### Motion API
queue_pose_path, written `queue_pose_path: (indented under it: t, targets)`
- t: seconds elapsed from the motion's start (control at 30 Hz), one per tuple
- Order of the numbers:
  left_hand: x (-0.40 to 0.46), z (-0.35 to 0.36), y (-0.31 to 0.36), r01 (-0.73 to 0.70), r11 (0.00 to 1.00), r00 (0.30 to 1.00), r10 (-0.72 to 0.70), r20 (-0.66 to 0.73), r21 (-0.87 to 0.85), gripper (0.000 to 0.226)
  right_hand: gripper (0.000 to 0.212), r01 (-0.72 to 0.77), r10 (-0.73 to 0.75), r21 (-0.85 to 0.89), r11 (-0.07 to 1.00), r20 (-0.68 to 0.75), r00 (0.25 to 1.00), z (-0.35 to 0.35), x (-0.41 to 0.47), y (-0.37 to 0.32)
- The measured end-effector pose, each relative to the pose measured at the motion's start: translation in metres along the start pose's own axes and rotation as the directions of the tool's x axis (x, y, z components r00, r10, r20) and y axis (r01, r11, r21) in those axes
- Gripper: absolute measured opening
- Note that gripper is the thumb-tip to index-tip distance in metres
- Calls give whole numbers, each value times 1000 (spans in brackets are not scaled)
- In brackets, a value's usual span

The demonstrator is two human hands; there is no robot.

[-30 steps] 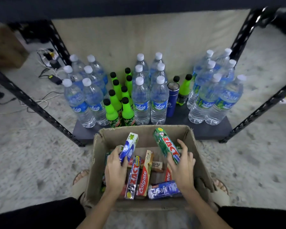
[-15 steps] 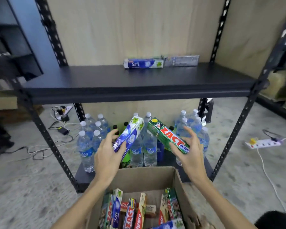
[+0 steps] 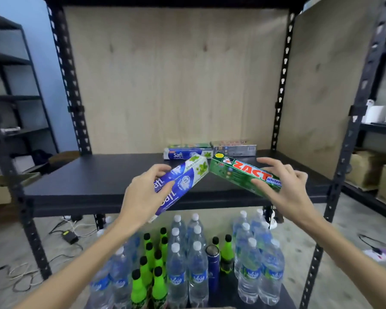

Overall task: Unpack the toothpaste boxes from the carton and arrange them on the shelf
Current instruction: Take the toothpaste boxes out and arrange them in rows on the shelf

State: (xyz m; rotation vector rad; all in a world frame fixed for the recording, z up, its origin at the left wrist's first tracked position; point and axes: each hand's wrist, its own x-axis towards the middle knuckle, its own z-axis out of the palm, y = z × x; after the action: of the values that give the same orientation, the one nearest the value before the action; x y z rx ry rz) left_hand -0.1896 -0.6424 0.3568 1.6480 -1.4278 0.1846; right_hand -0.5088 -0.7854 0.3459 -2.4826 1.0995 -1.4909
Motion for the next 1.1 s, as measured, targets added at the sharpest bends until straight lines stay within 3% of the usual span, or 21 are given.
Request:
queue_pose_path:
  t: [0.13, 0.37, 0.53, 0.7, 0.87, 1.1]
  targets:
    - [63, 14, -15, -54, 990, 990, 36, 133, 133, 28, 38, 22, -2, -163, 986, 119, 993, 14, 47, 33]
    - [145, 57, -43, -214, 937, 943, 125, 307, 277, 22, 49, -27, 99, -235, 972, 300, 949, 54, 102, 91]
    - [163, 91, -59, -209, 936, 954, 131, 271, 283, 27, 52, 21, 58, -263, 965, 291, 955, 70, 132, 119]
    - [161, 108, -78, -271, 920, 948, 203, 245, 282, 52, 68, 73, -24, -216, 974, 223, 975, 82, 139, 135]
    - [184, 128, -82, -329, 898, 936, 268, 227, 293, 54, 75, 81, -27, -245, 966, 218, 976, 96, 156, 150]
    - [207, 151, -94, -311, 880, 947, 254, 196, 358, 55, 76, 110, -24, -345, 932, 244, 969, 118, 180, 169]
